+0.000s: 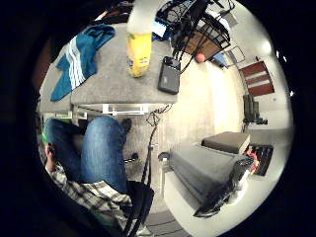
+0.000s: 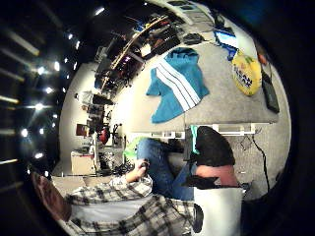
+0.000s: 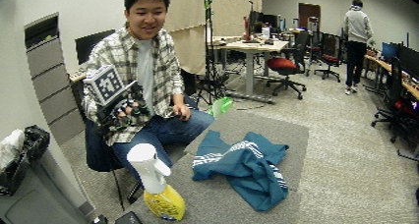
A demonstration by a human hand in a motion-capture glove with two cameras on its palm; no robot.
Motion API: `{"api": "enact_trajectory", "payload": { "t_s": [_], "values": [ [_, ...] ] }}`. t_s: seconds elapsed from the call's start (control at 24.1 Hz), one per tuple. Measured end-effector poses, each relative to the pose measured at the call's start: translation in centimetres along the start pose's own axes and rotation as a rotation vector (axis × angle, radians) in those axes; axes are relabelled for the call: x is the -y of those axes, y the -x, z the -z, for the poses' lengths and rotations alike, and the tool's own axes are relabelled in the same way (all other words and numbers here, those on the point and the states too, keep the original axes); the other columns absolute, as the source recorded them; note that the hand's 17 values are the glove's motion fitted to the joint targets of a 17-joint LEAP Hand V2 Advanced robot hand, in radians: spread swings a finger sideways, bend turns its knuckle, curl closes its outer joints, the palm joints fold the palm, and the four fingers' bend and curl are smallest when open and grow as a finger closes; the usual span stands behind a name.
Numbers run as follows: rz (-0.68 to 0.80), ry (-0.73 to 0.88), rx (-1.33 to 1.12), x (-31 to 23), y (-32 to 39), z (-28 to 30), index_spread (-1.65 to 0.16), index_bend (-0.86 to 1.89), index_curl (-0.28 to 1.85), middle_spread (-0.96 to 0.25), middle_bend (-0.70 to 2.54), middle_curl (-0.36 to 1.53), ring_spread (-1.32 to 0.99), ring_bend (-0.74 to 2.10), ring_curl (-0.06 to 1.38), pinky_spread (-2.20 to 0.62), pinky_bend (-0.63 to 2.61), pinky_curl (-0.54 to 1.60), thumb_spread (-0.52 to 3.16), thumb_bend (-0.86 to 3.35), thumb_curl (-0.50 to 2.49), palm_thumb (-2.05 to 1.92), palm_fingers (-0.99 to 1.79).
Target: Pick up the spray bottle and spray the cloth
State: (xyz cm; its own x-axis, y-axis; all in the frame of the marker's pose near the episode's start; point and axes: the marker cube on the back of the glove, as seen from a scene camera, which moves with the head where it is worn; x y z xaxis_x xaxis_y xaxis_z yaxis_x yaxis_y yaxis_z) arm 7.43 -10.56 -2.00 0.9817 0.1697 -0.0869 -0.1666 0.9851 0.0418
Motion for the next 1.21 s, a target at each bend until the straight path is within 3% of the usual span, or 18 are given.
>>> {"api": "enact_trajectory", "payload": {
  "t_s": [0.37,0.71,1.21],
  "values": [
    [-0.151,0.022,0.055,5.9,-6.4,-0.7,-0.30,0.11,0.25,-0.02,0.19,0.22,0.12,0.44,0.24,0.18,0.57,0.21,1.15,0.13,0.35,0.59,0.07],
    [-0.310,-0.164,0.204,10.1,-9.7,-1.4,-0.27,0.08,0.22,0.02,0.21,0.25,0.12,0.53,0.28,0.18,0.66,0.24,1.14,0.10,0.37,0.65,0.11],
    [-0.329,-0.428,0.466,14.6,-11.2,-3.5,-0.26,0.08,0.19,0.00,0.38,0.34,0.04,0.63,0.32,0.12,0.68,0.26,1.05,0.08,0.42,0.79,0.47]
  ]
}}
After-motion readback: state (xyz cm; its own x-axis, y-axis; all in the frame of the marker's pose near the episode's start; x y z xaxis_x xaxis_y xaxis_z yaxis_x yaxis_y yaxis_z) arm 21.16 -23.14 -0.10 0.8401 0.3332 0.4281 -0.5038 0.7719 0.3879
